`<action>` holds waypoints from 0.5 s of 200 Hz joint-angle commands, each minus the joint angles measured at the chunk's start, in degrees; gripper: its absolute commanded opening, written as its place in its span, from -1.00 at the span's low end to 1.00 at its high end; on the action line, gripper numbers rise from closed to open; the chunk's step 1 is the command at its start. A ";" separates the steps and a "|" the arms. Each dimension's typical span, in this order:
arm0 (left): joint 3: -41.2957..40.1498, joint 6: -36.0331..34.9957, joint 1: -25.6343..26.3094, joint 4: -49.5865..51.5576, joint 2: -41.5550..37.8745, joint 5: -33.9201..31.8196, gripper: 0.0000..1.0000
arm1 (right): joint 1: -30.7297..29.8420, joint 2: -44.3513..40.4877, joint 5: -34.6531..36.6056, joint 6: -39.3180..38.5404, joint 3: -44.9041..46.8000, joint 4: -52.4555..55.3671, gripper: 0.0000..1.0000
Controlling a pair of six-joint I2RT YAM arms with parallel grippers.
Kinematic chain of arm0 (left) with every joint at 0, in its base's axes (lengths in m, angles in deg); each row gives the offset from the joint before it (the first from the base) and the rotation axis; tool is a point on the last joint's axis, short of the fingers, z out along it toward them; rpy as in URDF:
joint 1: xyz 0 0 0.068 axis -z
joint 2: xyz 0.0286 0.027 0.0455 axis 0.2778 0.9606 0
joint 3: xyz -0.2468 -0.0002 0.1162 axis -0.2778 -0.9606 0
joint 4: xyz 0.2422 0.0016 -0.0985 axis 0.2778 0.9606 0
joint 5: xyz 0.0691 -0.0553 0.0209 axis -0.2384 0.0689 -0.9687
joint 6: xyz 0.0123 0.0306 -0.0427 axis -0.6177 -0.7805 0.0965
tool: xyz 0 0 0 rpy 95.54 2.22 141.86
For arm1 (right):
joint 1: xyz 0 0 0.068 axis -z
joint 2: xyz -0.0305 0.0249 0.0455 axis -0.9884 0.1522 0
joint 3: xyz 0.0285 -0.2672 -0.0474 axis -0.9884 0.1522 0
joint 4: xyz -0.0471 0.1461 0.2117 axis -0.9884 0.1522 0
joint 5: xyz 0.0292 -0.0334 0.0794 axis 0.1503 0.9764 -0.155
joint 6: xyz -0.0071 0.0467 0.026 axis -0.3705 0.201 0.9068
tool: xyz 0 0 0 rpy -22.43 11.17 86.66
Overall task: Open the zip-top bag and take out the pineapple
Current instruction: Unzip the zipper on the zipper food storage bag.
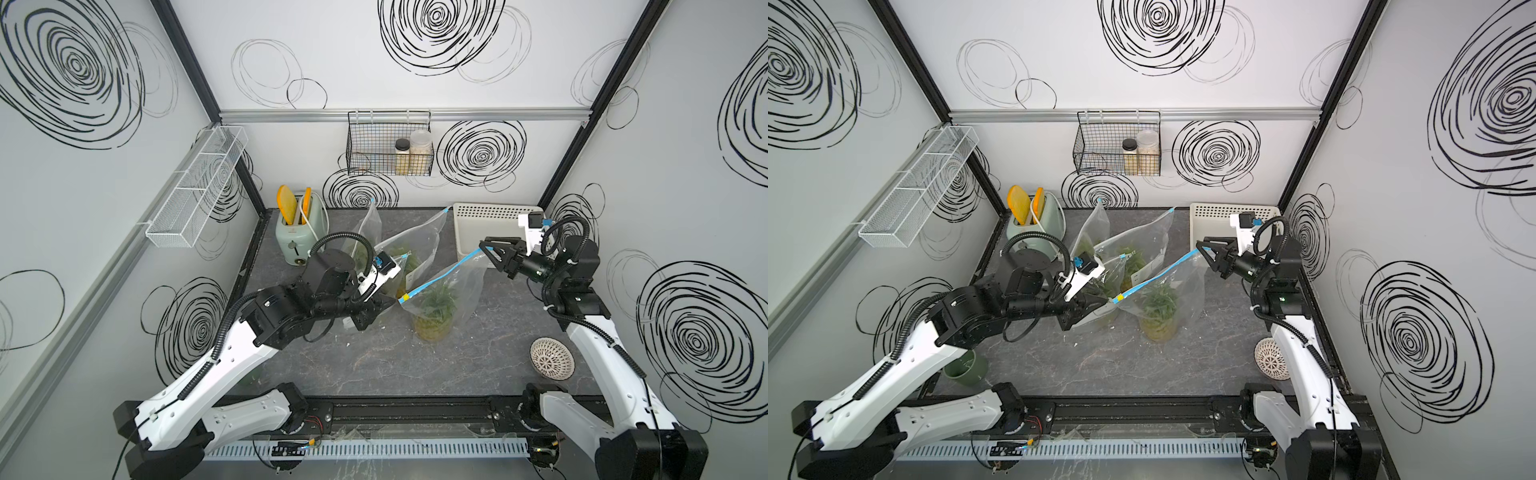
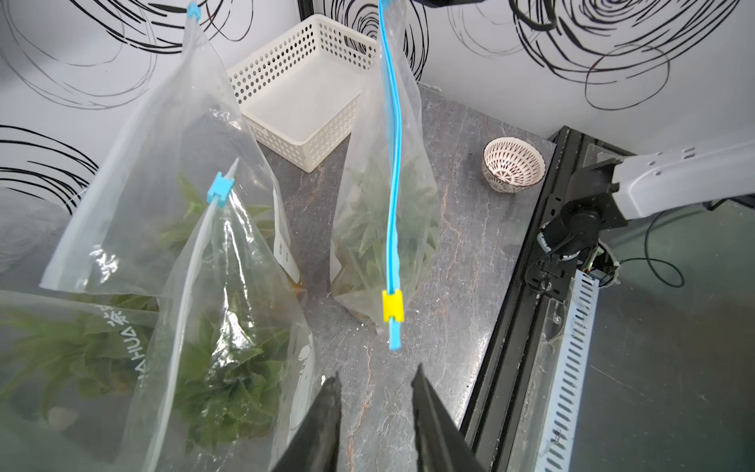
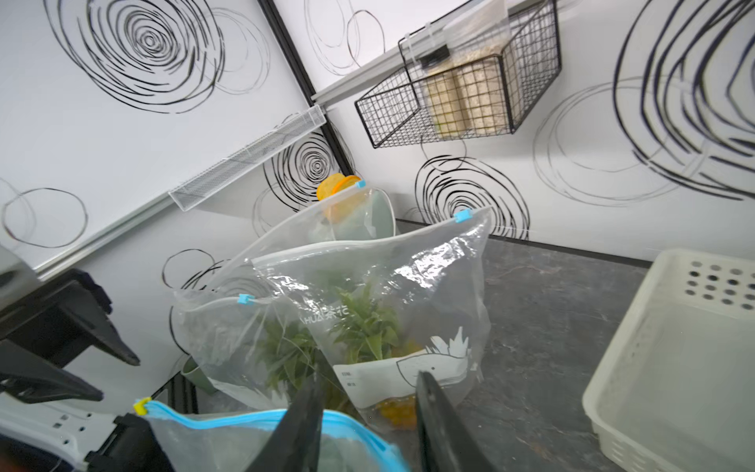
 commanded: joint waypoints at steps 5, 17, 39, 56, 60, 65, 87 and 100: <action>4.25 0.74 -1.62 -7.96 1.27 3.46 -0.32 | -0.60 -4.47 4.15 -1.61 -4.35 6.33 0.15; 5.44 0.37 -2.67 -10.12 2.77 5.93 -0.45 | -0.62 -5.53 5.98 -2.29 -5.64 10.61 0.17; 7.45 -0.39 -4.44 -12.64 7.45 9.95 -0.79 | -0.63 -7.11 10.45 -0.14 -7.13 18.21 -0.02; 8.44 -1.15 -5.43 -14.36 11.50 12.96 -1.00 | -1.69 -7.51 12.76 1.02 -7.32 24.06 -0.40; 8.54 -1.13 -5.61 -14.77 12.56 13.76 -1.00 | -2.29 -7.81 13.46 1.25 -7.09 25.12 -0.49; 8.64 -1.21 -5.85 -15.22 13.71 14.72 -1.00 | -3.16 -8.29 14.51 1.46 -6.86 26.32 -0.58; 7.89 -1.48 -6.05 -17.11 17.87 17.99 -1.00 | -9.23 -10.66 22.03 3.39 -5.92 31.38 -0.70; 6.86 -1.71 -5.83 -17.70 19.59 18.93 -1.00 | -12.85 -11.31 25.27 5.32 -5.32 34.16 -0.71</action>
